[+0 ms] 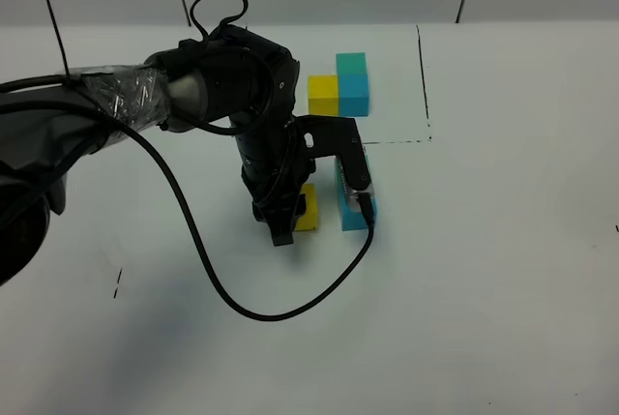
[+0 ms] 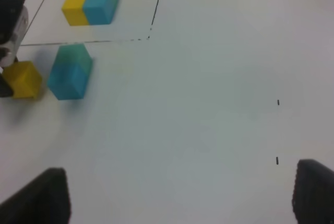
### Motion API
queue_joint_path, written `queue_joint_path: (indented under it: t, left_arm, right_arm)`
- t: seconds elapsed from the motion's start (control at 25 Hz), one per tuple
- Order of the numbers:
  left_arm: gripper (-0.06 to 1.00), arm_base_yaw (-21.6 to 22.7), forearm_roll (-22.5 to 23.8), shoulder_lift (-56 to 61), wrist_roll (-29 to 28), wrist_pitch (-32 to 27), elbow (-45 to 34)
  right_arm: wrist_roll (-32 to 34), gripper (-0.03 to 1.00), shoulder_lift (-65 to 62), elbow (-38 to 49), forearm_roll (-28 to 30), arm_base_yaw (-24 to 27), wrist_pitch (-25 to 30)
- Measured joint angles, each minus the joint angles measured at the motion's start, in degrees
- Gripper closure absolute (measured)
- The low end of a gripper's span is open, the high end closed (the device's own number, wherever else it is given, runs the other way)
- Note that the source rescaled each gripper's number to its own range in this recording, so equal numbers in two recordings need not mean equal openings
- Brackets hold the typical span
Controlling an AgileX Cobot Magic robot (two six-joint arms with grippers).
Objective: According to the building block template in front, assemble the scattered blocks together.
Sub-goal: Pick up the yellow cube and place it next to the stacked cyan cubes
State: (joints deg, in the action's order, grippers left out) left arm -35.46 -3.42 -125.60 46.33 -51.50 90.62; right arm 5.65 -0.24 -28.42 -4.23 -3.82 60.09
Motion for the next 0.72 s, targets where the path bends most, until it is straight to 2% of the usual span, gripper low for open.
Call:
queue_joint_path:
  t: [0.72]
  left_arm:
    - [0.94, -0.5, 0.0, -2.1, 0.0, 1.7, 0.1]
  right_arm:
    - [0.0, 0.24, 0.0, 0.0, 0.0, 0.0, 0.0]
